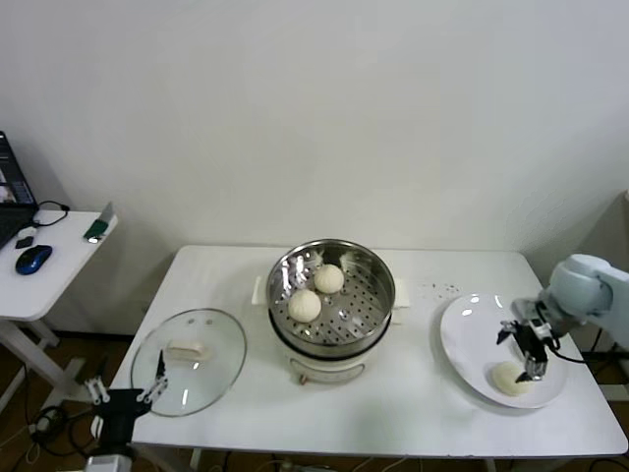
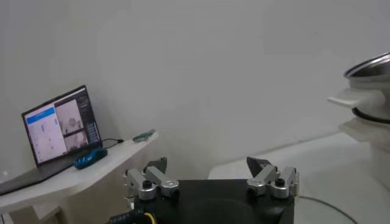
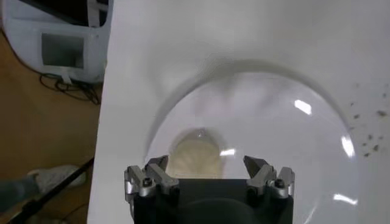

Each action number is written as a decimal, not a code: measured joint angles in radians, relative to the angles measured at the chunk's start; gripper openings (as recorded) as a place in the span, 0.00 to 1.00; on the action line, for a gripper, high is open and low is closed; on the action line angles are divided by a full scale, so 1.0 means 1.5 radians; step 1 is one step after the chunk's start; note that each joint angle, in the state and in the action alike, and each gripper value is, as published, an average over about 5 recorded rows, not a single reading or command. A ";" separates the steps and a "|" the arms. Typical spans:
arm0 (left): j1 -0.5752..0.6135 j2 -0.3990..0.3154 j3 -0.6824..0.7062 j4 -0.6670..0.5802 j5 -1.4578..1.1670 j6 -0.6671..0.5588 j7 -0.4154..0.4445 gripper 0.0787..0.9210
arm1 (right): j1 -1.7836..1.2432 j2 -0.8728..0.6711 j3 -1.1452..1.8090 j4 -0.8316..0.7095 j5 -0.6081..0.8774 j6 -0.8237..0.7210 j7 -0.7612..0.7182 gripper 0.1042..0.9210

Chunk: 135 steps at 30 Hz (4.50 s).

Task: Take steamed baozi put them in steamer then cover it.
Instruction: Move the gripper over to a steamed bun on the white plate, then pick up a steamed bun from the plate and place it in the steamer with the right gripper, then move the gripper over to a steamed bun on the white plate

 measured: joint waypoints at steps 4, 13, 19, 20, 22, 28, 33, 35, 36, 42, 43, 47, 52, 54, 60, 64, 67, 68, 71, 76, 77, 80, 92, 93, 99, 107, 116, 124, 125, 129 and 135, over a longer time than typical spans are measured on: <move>0.006 -0.001 -0.004 0.001 0.001 -0.003 0.000 0.88 | -0.021 0.009 0.010 -0.018 -0.012 0.002 0.004 0.88; 0.013 -0.003 -0.007 0.004 0.002 -0.007 0.000 0.88 | -0.047 0.039 0.016 -0.054 -0.027 0.007 0.005 0.88; 0.011 -0.003 -0.009 0.009 0.002 -0.007 0.000 0.88 | -0.057 0.055 0.018 -0.072 -0.037 0.011 0.004 0.88; 0.010 -0.003 -0.008 0.010 0.002 -0.007 0.000 0.88 | -0.058 0.058 0.018 -0.075 -0.039 0.012 0.004 0.88; 0.008 -0.003 -0.007 0.011 0.002 -0.006 0.000 0.88 | -0.060 0.062 0.019 -0.080 -0.042 0.014 0.004 0.88; 0.003 -0.003 -0.005 0.011 0.004 -0.002 0.000 0.88 | -0.062 0.069 0.018 -0.087 -0.049 0.020 0.000 0.80; 0.001 -0.003 -0.007 0.011 0.004 -0.001 0.000 0.88 | -0.058 0.071 0.014 -0.090 -0.054 0.027 -0.003 0.73; 0.001 -0.003 -0.007 0.011 0.004 -0.001 0.000 0.88 | -0.053 0.071 0.011 -0.089 -0.056 0.031 -0.005 0.71; 0.001 -0.003 -0.007 0.011 0.004 -0.001 0.000 0.88 | -0.051 0.070 0.009 -0.088 -0.058 0.034 -0.006 0.71; 0.000 -0.002 -0.007 0.012 0.003 -0.001 0.000 0.88 | -0.014 0.071 -0.004 -0.074 -0.077 0.072 -0.020 0.70; -0.001 -0.002 -0.006 0.012 0.003 0.000 0.000 0.88 | -0.003 0.073 -0.008 -0.071 -0.083 0.084 -0.024 0.70; -0.002 -0.002 -0.003 0.011 0.006 0.002 0.000 0.88 | 0.055 0.087 -0.023 -0.055 -0.110 0.146 -0.045 0.70; -0.005 -0.003 0.000 0.008 0.010 0.005 0.001 0.88 | 0.154 0.120 -0.048 -0.045 -0.137 0.235 -0.067 0.71; -0.006 -0.003 0.002 0.007 0.011 0.007 0.001 0.88 | 0.194 0.138 -0.055 -0.041 -0.142 0.270 -0.074 0.72; -0.009 -0.003 0.006 0.005 0.018 0.011 0.001 0.88 | 0.288 0.203 -0.064 -0.020 -0.137 0.345 -0.088 0.72; -0.012 0.000 0.010 0.004 0.022 0.016 0.001 0.88 | 0.321 0.249 -0.064 0.000 -0.126 0.377 -0.093 0.73; -0.013 0.001 0.013 0.003 0.023 0.019 0.000 0.88 | 0.333 0.285 -0.061 0.012 -0.118 0.396 -0.096 0.73; -0.012 0.001 0.014 0.002 0.024 0.020 0.000 0.88 | 0.334 0.297 -0.059 0.014 -0.116 0.401 -0.096 0.73; -0.011 -0.001 0.018 -0.003 0.021 0.025 0.000 0.88 | 0.335 0.335 -0.056 0.017 -0.112 0.416 -0.099 0.73; -0.014 -0.004 0.026 -0.017 0.013 0.037 0.001 0.88 | 0.320 0.398 -0.051 0.017 -0.113 0.434 -0.102 0.73; -0.015 -0.004 0.027 -0.020 0.012 0.039 0.001 0.88 | 0.315 0.410 -0.051 0.018 -0.114 0.437 -0.102 0.73; -0.014 -0.003 0.029 -0.026 0.010 0.042 0.002 0.88 | 0.300 0.443 -0.051 0.020 -0.116 0.442 -0.105 0.73; -0.004 0.002 0.023 -0.030 -0.002 0.044 0.004 0.88 | 0.225 0.508 -0.058 0.034 -0.141 0.442 -0.112 0.74; -0.004 0.002 0.023 -0.030 -0.004 0.044 0.005 0.88 | 0.220 0.510 -0.058 0.034 -0.143 0.441 -0.112 0.74; -0.006 0.004 0.024 -0.026 -0.008 0.043 0.005 0.88 | 0.195 0.519 -0.058 0.034 -0.158 0.440 -0.109 0.76; -0.006 0.006 0.023 -0.015 -0.010 0.038 0.005 0.88 | 0.184 0.526 -0.047 0.034 -0.175 0.443 -0.105 0.88; -0.009 0.011 0.021 -0.011 -0.010 0.034 0.005 0.88 | 0.217 0.497 -0.037 0.041 -0.159 0.439 -0.099 0.88; -0.006 0.010 0.027 -0.010 -0.004 0.027 0.005 0.88 | 0.288 0.414 -0.056 0.021 -0.091 0.408 -0.087 0.88; -0.007 0.010 0.028 -0.010 -0.003 0.027 0.005 0.88 | 0.296 0.399 -0.060 0.017 -0.081 0.402 -0.082 0.88; -0.008 0.010 0.029 -0.011 -0.001 0.027 0.005 0.88 | 0.329 0.331 -0.095 0.006 -0.034 0.363 -0.035 0.88; -0.009 0.014 0.029 -0.011 0.002 0.026 0.005 0.88 | 0.350 0.214 -0.149 -0.006 0.039 0.254 0.031 0.88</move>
